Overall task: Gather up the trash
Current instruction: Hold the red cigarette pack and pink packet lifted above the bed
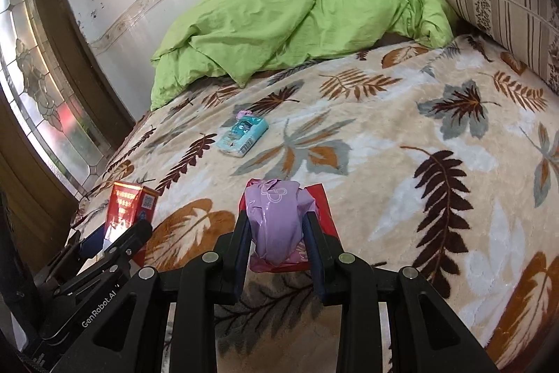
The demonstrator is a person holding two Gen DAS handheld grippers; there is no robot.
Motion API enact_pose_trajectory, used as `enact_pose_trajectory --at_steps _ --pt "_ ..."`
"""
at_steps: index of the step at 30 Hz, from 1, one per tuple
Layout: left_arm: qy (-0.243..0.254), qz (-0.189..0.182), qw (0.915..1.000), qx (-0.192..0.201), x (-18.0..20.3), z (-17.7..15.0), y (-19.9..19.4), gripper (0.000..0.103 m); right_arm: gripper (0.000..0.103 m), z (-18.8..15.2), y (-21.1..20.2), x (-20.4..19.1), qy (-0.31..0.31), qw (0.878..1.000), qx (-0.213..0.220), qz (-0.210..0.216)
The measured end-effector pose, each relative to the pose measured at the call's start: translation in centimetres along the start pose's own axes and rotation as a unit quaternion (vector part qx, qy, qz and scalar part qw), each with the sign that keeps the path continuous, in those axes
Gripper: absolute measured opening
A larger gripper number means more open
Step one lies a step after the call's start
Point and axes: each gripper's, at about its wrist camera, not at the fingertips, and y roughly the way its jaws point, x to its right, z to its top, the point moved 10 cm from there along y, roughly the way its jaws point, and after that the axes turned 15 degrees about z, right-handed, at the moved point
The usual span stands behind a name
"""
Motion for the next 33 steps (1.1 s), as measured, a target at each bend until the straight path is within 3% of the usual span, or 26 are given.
enact_pose_trajectory --at_steps 33 --pt "0.014 -0.004 0.9999 -0.007 0.79 -0.96 0.47 0.056 0.032 -0.07 0.07 -0.36 0.000 1.000 -0.001 0.001"
